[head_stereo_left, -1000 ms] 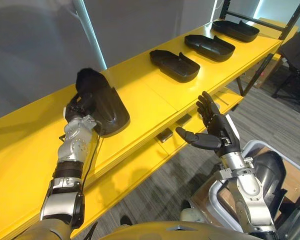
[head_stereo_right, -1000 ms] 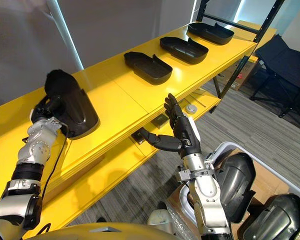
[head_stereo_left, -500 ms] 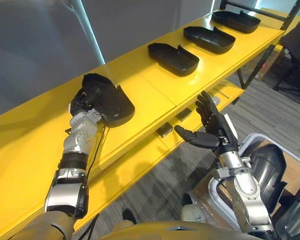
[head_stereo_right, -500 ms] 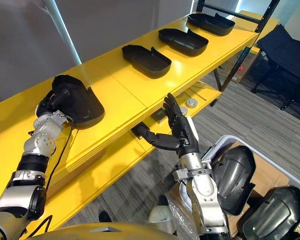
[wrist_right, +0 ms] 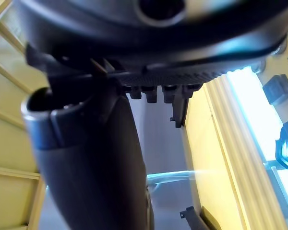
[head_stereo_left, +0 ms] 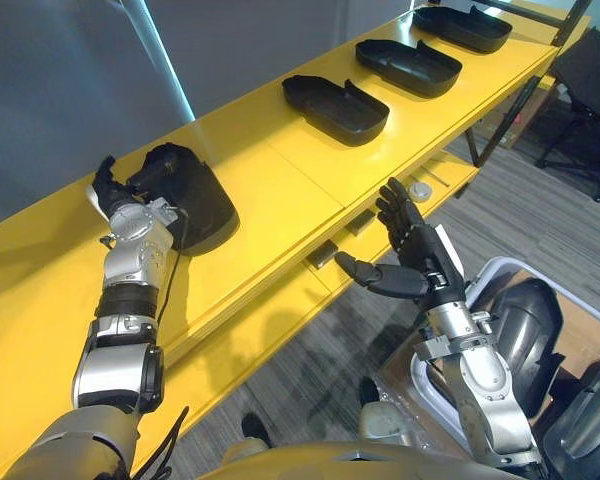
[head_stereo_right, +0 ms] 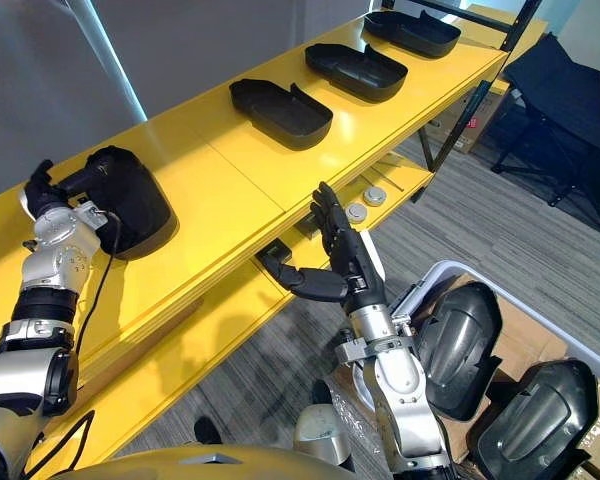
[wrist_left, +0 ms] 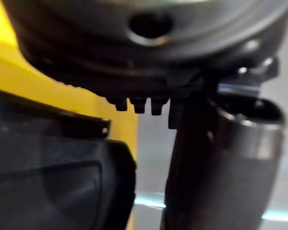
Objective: Walk over and take three plastic housings, then place them on the shelf
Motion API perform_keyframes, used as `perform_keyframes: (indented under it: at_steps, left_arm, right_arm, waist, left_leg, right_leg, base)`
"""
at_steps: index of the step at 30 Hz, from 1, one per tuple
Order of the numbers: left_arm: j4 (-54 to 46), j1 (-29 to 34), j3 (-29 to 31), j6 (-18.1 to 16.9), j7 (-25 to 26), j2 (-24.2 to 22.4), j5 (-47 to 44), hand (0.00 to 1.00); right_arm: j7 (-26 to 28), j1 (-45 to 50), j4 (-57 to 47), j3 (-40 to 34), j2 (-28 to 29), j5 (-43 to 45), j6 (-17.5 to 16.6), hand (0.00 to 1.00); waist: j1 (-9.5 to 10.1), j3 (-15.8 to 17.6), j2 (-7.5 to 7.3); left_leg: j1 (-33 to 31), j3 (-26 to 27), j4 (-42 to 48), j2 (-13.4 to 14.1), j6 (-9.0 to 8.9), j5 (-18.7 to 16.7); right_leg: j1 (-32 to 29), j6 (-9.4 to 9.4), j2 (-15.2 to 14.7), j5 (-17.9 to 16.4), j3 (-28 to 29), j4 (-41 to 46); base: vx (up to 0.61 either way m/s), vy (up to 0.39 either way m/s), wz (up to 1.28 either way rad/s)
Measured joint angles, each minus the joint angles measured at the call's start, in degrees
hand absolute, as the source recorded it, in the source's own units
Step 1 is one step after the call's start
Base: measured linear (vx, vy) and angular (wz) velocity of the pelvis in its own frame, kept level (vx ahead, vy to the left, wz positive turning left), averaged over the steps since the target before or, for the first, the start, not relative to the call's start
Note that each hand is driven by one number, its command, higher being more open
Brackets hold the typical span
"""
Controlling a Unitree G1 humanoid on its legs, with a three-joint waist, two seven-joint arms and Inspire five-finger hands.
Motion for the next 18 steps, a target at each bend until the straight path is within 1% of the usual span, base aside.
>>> perform_keyframes:
  at_steps: [2, 4, 5, 7, 8, 10, 11, 12, 13, 14, 16, 17, 18]
  left_arm:
    - [-3.5, 0.0, -0.2, -2.1, -2.4, 0.1, -0.1, 1.00]
    - [-7.9, 0.0, -0.8, -3.5, -4.5, 0.1, -0.6, 1.00]
    - [-11.6, 0.0, -1.6, -4.6, -6.3, 0.1, -2.1, 1.00]
    - [-18.9, 0.2, -3.3, -5.8, -9.7, 0.1, -5.1, 1.00]
    - [-20.9, 0.4, -3.9, -5.8, -10.4, 0.1, -5.0, 1.00]
    - [-27.4, 1.8, -5.9, -5.9, -12.7, 0.1, -4.9, 1.00]
    - [-28.3, 2.0, -6.2, -5.9, -13.2, 0.1, -4.8, 1.00]
    - [-29.9, 2.9, -6.0, -5.9, -14.2, 0.2, -4.4, 1.00]
    - [-30.5, 3.5, -5.9, -5.9, -14.4, 0.4, -4.1, 1.00]
    - [-31.4, 4.8, -5.7, -5.9, -14.5, 0.8, -1.9, 1.00]
    - [-32.3, 6.1, -5.2, -5.9, -14.6, 1.1, 0.4, 1.00]
    - [-36.1, 10.2, -3.1, -5.9, -15.1, 1.3, 4.4, 1.00]
    - [-39.5, 13.8, -1.3, -6.4, -15.9, 1.3, 4.9, 1.00]
  right_arm:
    - [0.2, 0.6, 0.0, 1.1, 0.2, 0.0, 0.0, 1.00]
    - [0.7, 0.7, 0.0, 1.9, 0.5, 0.5, 0.0, 1.00]
    - [1.2, 0.5, 0.0, 2.4, 0.6, 1.1, 0.0, 1.00]
    - [1.3, -0.7, 0.0, 3.5, 0.6, 1.1, 0.0, 1.00]
    - [1.3, -1.3, 0.0, 3.8, 0.5, 1.1, 0.0, 1.00]
    - [1.5, -4.3, 0.0, 4.5, -0.1, 1.9, 0.0, 1.00]
    - [1.5, -5.1, 0.0, 4.5, -0.2, 2.1, 0.0, 1.00]
    - [1.5, -7.2, 0.0, 4.7, -0.6, 3.0, 0.0, 1.00]
    - [1.7, -7.9, 0.0, 4.9, -0.8, 3.8, 0.0, 1.00]
    - [2.3, -9.0, 0.0, 5.3, -0.8, 5.1, 0.4, 1.00]
    - [2.7, -9.9, 0.0, 5.4, -0.8, 6.0, 1.2, 1.00]
    - [3.2, -11.1, 0.4, 6.5, -0.9, 6.7, 2.3, 1.00]
    - [3.4, -11.5, 1.0, 7.6, -0.9, 6.7, 2.6, 1.00]
  waist:
    - [0.40, 0.0, 0.01]
    - [0.91, 0.0, 0.03]
    - [1.24, 0.0, 0.05]
    - [1.75, 0.0, 0.11]
    - [1.90, -0.1, 0.18]
    - [2.48, -0.5, 0.82]
    - [2.86, -0.6, 1.08]
    - [3.58, -1.1, 1.85]
    - [3.97, -1.4, 2.18]
    - [4.68, -1.8, 2.81]
    - [4.93, -2.0, 3.10]
    - [6.21, -2.4, 3.54]
    - [6.96, -3.1, 3.56]
  left_leg:
    - [0.4, -0.2, 0.0, 0.0, -0.01, 0.0]
    - [0.8, -0.5, 0.0, 0.0, -0.02, 0.0]
    - [0.9, -0.9, 0.0, 0.0, -0.02, 0.0]
    - [0.8, -1.8, 0.0, 0.0, 0.00, 0.1]
    - [0.8, -2.1, 0.0, 0.0, -0.01, 0.2]
    - [0.8, -3.6, 0.0, -0.1, 0.01, 0.4]
    - [0.8, -3.9, 0.0, -0.1, 0.00, 0.4]
    - [0.8, -4.7, 0.0, -0.1, 0.02, 0.6]
    - [0.8, -5.0, 0.0, -0.1, 0.03, 0.6]
    - [0.7, -5.8, 0.0, -0.1, 0.05, 0.7]
    - [0.7, -6.4, 0.0, -0.2, 0.06, 0.8]
    - [0.6, -8.0, 0.0, -0.3, 0.03, 0.9]
    - [-0.2, -9.2, 0.0, -0.4, 0.06, 1.0]
  right_leg:
    - [0.5, -0.10, 0.0, -0.1, -0.2, 0.0]
    - [1.1, -0.20, -0.1, -0.2, -0.5, 0.0]
    - [1.4, -0.31, -0.1, -0.3, -1.1, 0.0]
    - [2.0, -0.45, -0.2, -0.4, -2.1, 0.0]
    - [2.3, -0.49, -0.3, -0.5, -2.4, 0.0]
    - [3.2, -0.48, -0.4, -0.8, -3.9, 0.0]
    - [3.4, -0.43, -0.4, -0.9, -4.2, 0.0]
    - [3.9, -0.46, -0.5, -1.1, -5.1, 0.0]
    - [4.1, -0.48, -0.5, -1.1, -5.5, 0.0]
    - [4.6, -0.46, -0.6, -1.3, -6.3, 0.0]
    - [5.0, -0.44, -0.6, -1.5, -7.0, 0.0]
    - [5.7, -0.30, -0.8, -2.1, -8.7, 0.0]
    - [5.8, -0.53, -1.0, -2.7, -10.1, 0.0]
  base:
    - [0.00, 0.000, 0.04]
    - [-0.01, -0.001, 0.07]
    - [-0.01, -0.006, 0.14]
    - [-0.02, -0.009, 0.21]
    - [-0.01, -0.007, 0.26]
    - [-0.01, -0.009, 0.28]
    - [-0.01, -0.014, 0.30]
    - [0.00, -0.009, 0.23]
    - [0.00, -0.010, 0.31]
    - [0.00, -0.006, 0.25]
    - [0.00, -0.011, 0.30]
    - [-0.01, -0.019, 0.48]
    - [0.00, -0.019, 0.56]
